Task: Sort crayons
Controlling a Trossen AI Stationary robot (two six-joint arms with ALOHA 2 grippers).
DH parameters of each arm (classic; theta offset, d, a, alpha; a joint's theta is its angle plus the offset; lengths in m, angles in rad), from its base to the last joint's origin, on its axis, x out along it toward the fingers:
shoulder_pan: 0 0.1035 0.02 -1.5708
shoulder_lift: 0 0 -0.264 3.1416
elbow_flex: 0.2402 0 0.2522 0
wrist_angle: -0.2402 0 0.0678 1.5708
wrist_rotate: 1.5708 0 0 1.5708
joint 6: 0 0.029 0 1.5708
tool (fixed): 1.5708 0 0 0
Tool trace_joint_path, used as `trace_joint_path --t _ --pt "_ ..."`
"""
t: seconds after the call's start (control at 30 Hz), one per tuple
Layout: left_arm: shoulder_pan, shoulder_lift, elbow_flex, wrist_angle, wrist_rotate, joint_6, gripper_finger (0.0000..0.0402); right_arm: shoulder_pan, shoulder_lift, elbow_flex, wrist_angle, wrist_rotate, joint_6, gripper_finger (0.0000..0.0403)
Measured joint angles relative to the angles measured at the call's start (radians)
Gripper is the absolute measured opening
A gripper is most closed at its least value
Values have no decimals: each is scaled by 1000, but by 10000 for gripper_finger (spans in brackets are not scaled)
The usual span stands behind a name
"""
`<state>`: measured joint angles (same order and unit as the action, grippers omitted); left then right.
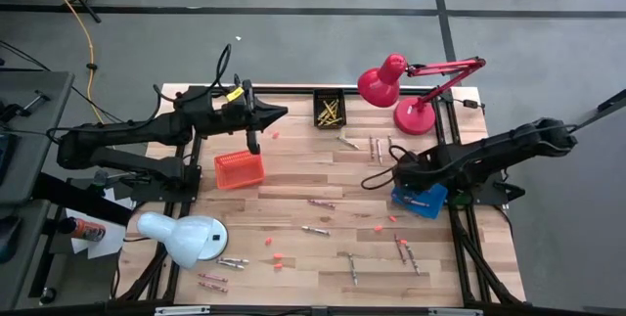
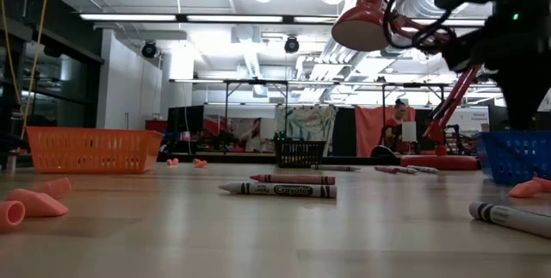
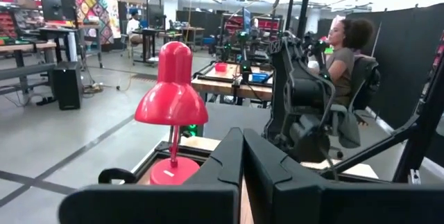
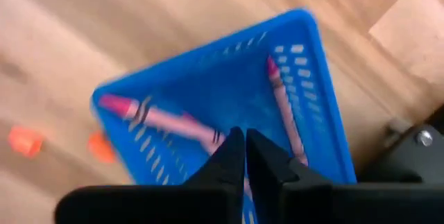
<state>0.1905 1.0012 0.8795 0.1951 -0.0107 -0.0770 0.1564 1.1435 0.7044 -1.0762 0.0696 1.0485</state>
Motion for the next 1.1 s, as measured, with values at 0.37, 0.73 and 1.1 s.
trace_joint_path --t 0.37,0.73,1.1 --pt "0 0 0 -5 -29 -7 0 -129 1 -66 160 89 -10 5" --pt "0 0 0 -18 -31 -8 0 -183 1 -66 300 75 -184 1" --pt "0 0 0 -19 -31 -8 0 -182 -5 -28 344 -17 -278 0"
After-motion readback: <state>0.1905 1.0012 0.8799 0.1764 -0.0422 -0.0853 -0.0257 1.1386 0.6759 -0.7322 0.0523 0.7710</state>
